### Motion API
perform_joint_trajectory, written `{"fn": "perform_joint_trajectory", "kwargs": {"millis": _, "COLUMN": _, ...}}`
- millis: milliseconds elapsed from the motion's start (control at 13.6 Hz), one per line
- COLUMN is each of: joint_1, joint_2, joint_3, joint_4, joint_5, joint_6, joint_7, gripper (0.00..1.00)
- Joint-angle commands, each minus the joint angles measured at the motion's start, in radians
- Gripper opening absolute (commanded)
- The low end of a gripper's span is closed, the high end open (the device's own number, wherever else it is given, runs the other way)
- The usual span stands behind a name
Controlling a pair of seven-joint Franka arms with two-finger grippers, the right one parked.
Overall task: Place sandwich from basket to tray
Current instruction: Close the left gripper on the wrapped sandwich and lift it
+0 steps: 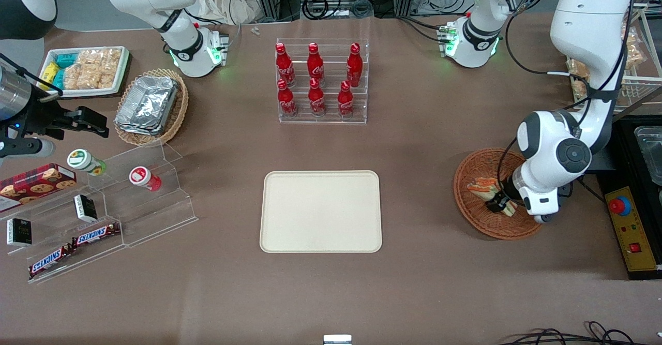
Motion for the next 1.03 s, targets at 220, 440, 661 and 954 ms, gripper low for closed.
{"fn": "perform_joint_trajectory", "kwargs": {"millis": 220, "joint_1": -0.005, "joint_2": -0.059, "joint_3": 0.002, "joint_4": 0.028, "joint_5": 0.02, "joint_6": -0.109, "joint_7": -0.052, "gripper": 0.0}}
{"fn": "perform_joint_trajectory", "kwargs": {"millis": 440, "joint_1": -0.006, "joint_2": -0.1, "joint_3": -0.021, "joint_4": 0.162, "joint_5": 0.022, "joint_6": -0.359, "joint_7": -0.064, "gripper": 0.0}}
{"fn": "perform_joint_trajectory", "kwargs": {"millis": 661, "joint_1": -0.005, "joint_2": -0.108, "joint_3": -0.079, "joint_4": 0.365, "joint_5": 0.022, "joint_6": -0.6, "joint_7": -0.056, "gripper": 0.0}}
{"fn": "perform_joint_trajectory", "kwargs": {"millis": 954, "joint_1": -0.005, "joint_2": -0.097, "joint_3": -0.178, "joint_4": 0.517, "joint_5": 0.022, "joint_6": -0.682, "joint_7": -0.044, "gripper": 0.0}}
